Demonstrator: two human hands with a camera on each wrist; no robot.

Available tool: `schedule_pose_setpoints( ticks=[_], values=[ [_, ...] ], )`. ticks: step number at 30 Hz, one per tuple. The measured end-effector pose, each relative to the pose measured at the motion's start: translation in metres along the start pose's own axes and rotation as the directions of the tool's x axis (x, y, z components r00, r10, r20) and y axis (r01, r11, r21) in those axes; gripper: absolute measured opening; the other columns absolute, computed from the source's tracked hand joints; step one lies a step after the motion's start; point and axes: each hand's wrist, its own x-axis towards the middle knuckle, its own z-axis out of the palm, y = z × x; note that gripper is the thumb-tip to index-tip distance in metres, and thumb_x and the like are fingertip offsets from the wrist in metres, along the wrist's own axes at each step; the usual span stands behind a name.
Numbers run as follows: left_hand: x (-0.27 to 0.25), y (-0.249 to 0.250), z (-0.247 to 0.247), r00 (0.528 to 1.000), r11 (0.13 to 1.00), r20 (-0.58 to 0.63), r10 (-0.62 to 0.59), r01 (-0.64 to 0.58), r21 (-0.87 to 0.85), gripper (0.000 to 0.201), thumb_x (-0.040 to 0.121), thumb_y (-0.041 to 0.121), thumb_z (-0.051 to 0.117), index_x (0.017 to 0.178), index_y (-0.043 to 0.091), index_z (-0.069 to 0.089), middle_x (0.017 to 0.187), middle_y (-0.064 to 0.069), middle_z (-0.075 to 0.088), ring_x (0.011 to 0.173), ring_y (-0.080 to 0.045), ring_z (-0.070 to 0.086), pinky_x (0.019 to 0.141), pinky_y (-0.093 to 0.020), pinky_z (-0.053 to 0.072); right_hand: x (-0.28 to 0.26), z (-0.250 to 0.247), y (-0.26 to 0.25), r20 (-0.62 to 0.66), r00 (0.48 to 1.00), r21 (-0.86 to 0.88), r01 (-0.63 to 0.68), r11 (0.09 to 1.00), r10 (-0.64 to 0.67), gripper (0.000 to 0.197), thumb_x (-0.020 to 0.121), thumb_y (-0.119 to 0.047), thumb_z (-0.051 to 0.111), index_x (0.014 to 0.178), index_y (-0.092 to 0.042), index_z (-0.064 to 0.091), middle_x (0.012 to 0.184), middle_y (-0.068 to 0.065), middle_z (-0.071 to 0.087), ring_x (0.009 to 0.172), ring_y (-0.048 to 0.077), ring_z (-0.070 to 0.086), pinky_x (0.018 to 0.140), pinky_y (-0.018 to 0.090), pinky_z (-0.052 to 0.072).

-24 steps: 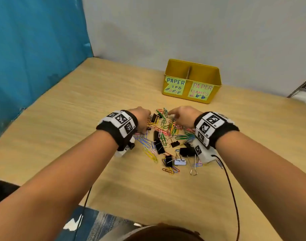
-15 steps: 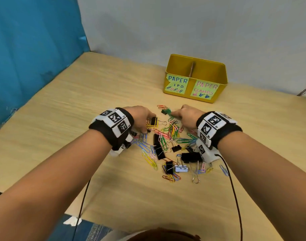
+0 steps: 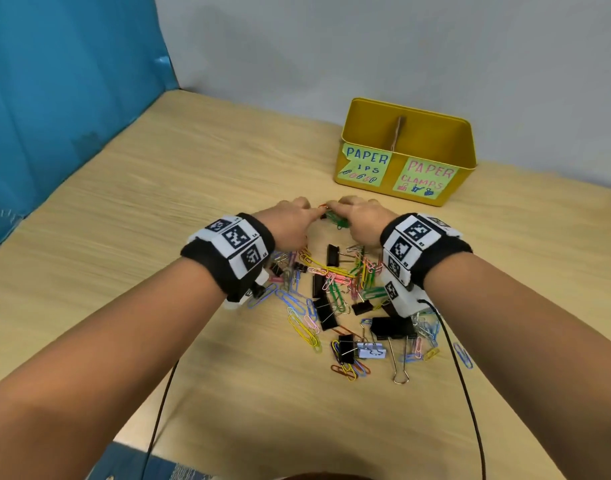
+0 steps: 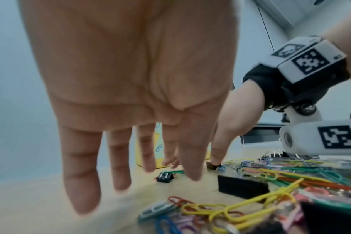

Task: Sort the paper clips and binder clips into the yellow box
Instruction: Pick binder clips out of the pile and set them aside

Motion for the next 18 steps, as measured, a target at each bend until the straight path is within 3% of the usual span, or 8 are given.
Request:
schedule_pose_setpoints(
  ticks=[3, 6, 9, 11, 13, 16, 18],
  values=[
    [0.01, 0.009, 0.001, 0.992, 0.993, 0.117, 0.044, -0.056, 0.103, 0.075, 0.092, 0.018, 0.045, 0.149, 0.025, -0.004, 0.159, 0.004, -0.009, 0.147, -0.028, 0.0, 0.117, -0.055, 0.017, -0.003, -0.005, 0.005, 0.067, 0.998, -0.007, 0.016, 1.0, -0.016, 0.068, 0.09, 0.005, 0.033, 0.149, -0.026, 0.019, 0.15, 0.006, 0.038, 0.131, 0.031, 0.042, 0.106, 0.04, 0.04],
    [0.016, 0.009, 0.005, 0.991, 0.994, 0.135, 0.02, -0.034, 0.105, 0.075, 0.094, 0.032, 0.042, 0.149, 0.025, -0.009, 0.158, 0.007, -0.013, 0.147, -0.025, -0.003, 0.117, -0.056, 0.013, -0.005, -0.015, 0.011, 0.03, 0.999, 0.005, -0.027, 1.0, 0.027, 0.058, 0.091, 0.003, 0.036, 0.145, -0.018, 0.035, 0.14, 0.012, 0.051, 0.126, 0.029, 0.049, 0.102, 0.035, 0.04],
    [0.012, 0.003, 0.002, 0.992, 0.998, 0.123, 0.003, -0.01, 0.054, 0.078, 0.093, 0.032, 0.044, 0.148, 0.025, -0.011, 0.16, 0.003, -0.006, 0.147, -0.025, 0.005, 0.118, -0.052, 0.017, -0.005, -0.013, 0.01, 0.004, 0.998, 0.074, -0.061, 0.995, 0.061, 0.058, 0.093, -0.004, 0.039, 0.148, -0.015, 0.025, 0.15, 0.01, 0.039, 0.135, 0.028, 0.039, 0.111, 0.036, 0.034],
    [0.007, 0.0, -0.001, 0.99, 1.0, 0.141, 0.01, -0.01, 0.002, 0.08, 0.093, 0.03, 0.046, 0.147, 0.027, -0.013, 0.159, -0.007, 0.011, 0.141, -0.029, 0.027, 0.114, -0.047, 0.03, 0.0, -0.005, 0.005, 0.049, 0.999, 0.027, 0.004, 1.0, -0.005, 0.059, 0.094, -0.017, 0.043, 0.149, -0.022, 0.02, 0.155, 0.005, 0.029, 0.136, 0.032, 0.036, 0.113, 0.041, 0.033],
    [0.001, -0.002, -0.002, 0.989, 0.999, 0.15, -0.011, 0.006, 0.031, 0.079, 0.093, 0.032, 0.046, 0.147, 0.03, -0.011, 0.151, -0.014, 0.031, 0.13, -0.031, 0.044, 0.106, -0.044, 0.04, 0.002, -0.001, 0.0, 0.069, 0.996, -0.082, 0.055, 0.995, -0.049, 0.052, 0.093, -0.024, 0.045, 0.143, -0.025, 0.034, 0.151, 0.002, 0.035, 0.128, 0.033, 0.042, 0.107, 0.043, 0.039],
    [-0.009, -0.01, -0.005, 0.996, 0.998, 0.083, -0.025, 0.019, 0.065, 0.07, 0.093, 0.03, 0.047, 0.149, 0.024, 0.006, 0.15, -0.011, 0.034, 0.133, -0.029, 0.039, 0.108, -0.043, 0.036, -0.005, -0.012, 0.002, 0.057, 0.996, 0.001, 0.067, 0.998, -0.067, 0.034, 0.092, -0.014, 0.05, 0.123, -0.02, 0.062, 0.128, 0.003, 0.059, 0.112, 0.023, 0.055, 0.096, 0.03, 0.045],
    [-0.013, -0.016, -0.006, 1.0, 1.0, -0.011, -0.019, 0.02, 0.001, 0.066, 0.09, 0.028, 0.055, 0.146, 0.02, 0.022, 0.145, -0.012, 0.036, 0.13, -0.03, 0.041, 0.106, -0.045, 0.038, -0.015, -0.02, 0.006, 0.084, 0.995, 0.069, 0.041, 0.997, -0.047, 0.03, 0.091, -0.01, 0.05, 0.114, -0.018, 0.067, 0.117, 0.003, 0.064, 0.096, 0.018, 0.054, 0.081, 0.026, 0.042]
  ],
)
